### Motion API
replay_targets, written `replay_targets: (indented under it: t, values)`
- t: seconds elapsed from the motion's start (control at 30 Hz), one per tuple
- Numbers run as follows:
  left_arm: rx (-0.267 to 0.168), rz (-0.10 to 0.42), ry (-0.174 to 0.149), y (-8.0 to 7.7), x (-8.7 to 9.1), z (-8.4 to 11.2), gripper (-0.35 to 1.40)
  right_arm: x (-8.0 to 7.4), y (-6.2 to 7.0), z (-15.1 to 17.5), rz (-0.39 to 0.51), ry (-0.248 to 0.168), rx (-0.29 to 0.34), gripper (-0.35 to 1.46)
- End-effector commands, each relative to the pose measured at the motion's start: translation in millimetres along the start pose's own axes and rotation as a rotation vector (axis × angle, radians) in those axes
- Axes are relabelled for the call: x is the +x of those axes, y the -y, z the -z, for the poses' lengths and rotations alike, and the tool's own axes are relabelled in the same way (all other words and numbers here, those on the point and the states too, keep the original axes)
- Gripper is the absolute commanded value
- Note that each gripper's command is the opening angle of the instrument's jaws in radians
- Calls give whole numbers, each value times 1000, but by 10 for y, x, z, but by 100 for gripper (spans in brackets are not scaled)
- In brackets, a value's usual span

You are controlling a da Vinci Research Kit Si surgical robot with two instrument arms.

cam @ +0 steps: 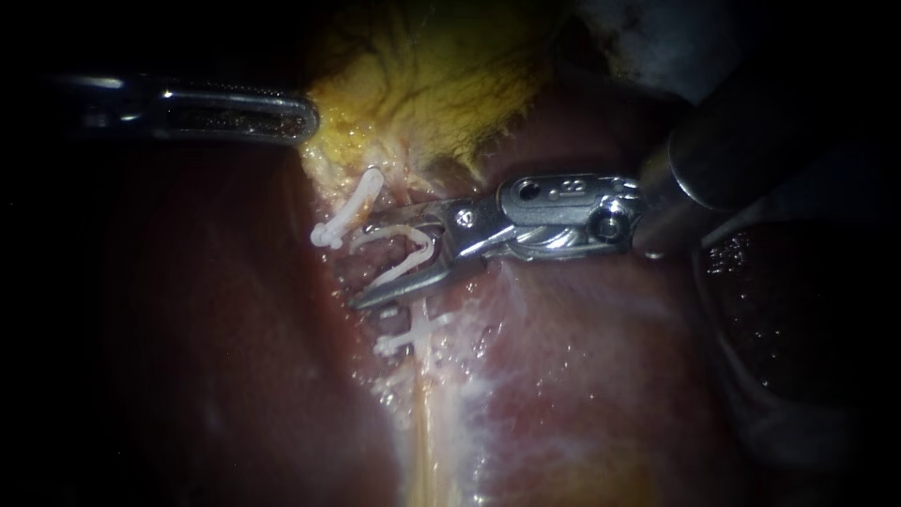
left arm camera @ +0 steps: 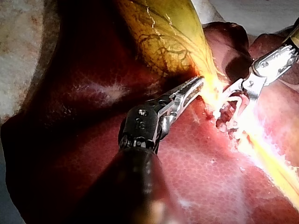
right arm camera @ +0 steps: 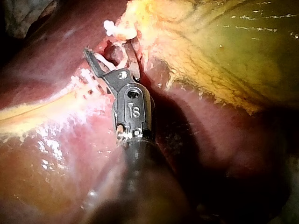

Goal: Clipping third clip right tube

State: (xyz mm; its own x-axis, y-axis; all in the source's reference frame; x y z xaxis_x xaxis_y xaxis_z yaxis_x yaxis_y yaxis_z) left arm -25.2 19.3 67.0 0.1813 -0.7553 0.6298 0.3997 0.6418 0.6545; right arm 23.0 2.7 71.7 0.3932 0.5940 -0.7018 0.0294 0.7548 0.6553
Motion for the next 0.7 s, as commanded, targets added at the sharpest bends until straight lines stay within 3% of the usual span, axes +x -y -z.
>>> replay_targets:
  t: [0.03,0.37,0.47,0.57,0.7]
  values:
    - [0,0,0,0,0,0,-35,2,2,2,0,0,2,53]
    - [4,0,-1,-2,0,5,-35,35,38,52,-19,-34,43,53]
    - [5,0,-2,-2,-1,7,-35,39,44,71,-27,-41,80,53]
    - [3,1,2,-2,-1,9,-35,35,44,86,-50,-47,90,53]
    - [4,1,1,-2,-2,10,-35,23,30,93,-86,-44,93,53]
